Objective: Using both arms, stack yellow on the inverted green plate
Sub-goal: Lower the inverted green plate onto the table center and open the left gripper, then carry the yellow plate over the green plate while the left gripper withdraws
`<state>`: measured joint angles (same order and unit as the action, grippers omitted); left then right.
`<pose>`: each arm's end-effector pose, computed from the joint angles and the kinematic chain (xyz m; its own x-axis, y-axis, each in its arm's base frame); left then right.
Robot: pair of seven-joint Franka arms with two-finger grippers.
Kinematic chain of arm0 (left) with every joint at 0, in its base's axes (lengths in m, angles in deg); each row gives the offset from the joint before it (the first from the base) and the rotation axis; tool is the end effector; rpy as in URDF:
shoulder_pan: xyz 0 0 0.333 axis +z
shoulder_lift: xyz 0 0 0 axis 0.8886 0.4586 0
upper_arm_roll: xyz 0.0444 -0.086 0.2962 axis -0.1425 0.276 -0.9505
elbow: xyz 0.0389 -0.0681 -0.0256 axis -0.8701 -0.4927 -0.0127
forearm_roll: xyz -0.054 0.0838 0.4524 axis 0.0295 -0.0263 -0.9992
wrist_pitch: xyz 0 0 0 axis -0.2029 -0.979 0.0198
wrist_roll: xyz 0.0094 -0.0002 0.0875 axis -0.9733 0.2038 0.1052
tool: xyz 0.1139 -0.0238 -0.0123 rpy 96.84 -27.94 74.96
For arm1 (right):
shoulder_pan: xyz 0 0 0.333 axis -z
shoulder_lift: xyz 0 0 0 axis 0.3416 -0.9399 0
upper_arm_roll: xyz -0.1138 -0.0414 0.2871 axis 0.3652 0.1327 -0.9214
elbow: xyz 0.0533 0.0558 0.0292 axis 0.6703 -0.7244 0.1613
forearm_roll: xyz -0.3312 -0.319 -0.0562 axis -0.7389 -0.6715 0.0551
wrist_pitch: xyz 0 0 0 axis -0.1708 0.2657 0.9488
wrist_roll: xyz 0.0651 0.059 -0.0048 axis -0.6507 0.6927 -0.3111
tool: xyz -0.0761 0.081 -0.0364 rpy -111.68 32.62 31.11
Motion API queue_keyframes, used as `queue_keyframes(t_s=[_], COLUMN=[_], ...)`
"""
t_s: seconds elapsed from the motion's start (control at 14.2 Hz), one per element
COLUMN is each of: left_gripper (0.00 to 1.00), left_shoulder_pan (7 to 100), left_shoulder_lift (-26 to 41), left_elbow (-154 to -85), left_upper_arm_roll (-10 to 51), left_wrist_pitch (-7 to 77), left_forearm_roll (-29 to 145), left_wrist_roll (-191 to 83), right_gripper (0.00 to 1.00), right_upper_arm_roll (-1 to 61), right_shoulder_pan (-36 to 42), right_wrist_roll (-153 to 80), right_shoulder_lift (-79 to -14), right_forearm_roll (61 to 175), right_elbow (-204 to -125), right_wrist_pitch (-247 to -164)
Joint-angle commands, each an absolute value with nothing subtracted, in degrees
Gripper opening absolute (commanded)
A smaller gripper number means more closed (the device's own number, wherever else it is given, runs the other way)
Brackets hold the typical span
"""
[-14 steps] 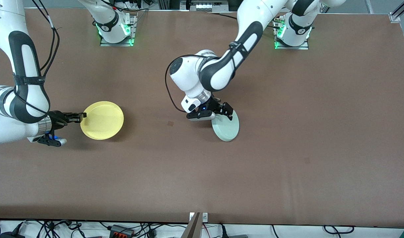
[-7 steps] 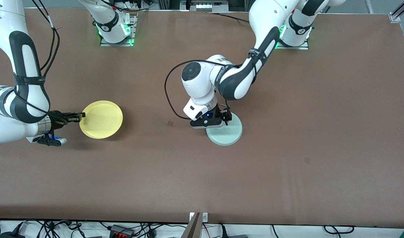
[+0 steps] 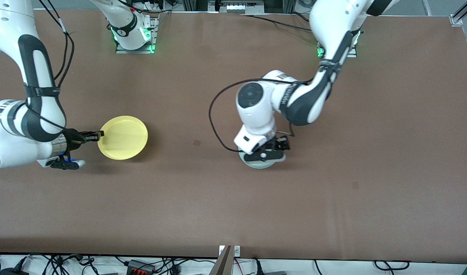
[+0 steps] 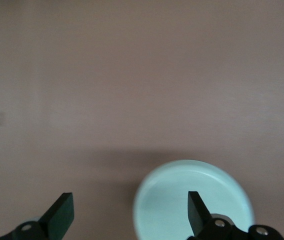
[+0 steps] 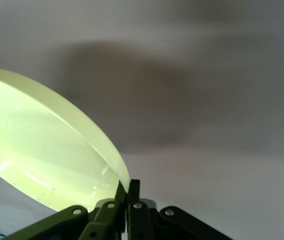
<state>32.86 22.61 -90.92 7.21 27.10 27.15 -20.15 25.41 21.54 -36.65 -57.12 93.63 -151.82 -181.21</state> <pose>0.6876 -0.4210 0.3107 0.9883 -0.0286 0.1497 0.0109 -0.9666 -0.2562 0.7010 -0.0041 0.2429 0.8837 0.0472 -0.4658 -0.0655 -0.9726 -0.2229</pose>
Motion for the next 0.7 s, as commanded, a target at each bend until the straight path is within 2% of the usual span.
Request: queue_keyframes(t_s=[0.0,0.21,0.35,0.63], left_gripper=[1.00,1.00,1.00,1.00], left_shoulder_pan=[39.8,47.1,52.4,56.8], left_shoulder_lift=[17.2,14.7,12.8,3.2], left_elbow=[-93.6,-93.9,-95.1,-106.2], left_upper_arm_roll=[7.9,7.8,7.7,7.7], left_wrist_pitch=[24.5,21.3,19.5,19.9], left_forearm_roll=[28.9,34.0,40.9,42.7], left_wrist_roll=[-33.6,-46.8,-52.6,-53.4], right_gripper=[0.00,0.00,0.00,0.00], right_upper_arm_roll=[24.8,24.0,24.0,23.9], right_shoulder_pan=[17.5,11.9,6.7,-4.1], right_wrist_roll=[-35.0,-29.2,-22.7,-8.6], right_shoulder_lift=[-57.1,-60.2,-61.9,-65.8], right_forearm_roll=[97.6,107.1,108.0,111.1], right_elbow=[-151.0,-146.3,-143.9,-142.1], right_wrist_pitch=[-180.5,-181.0,-183.3,-195.9])
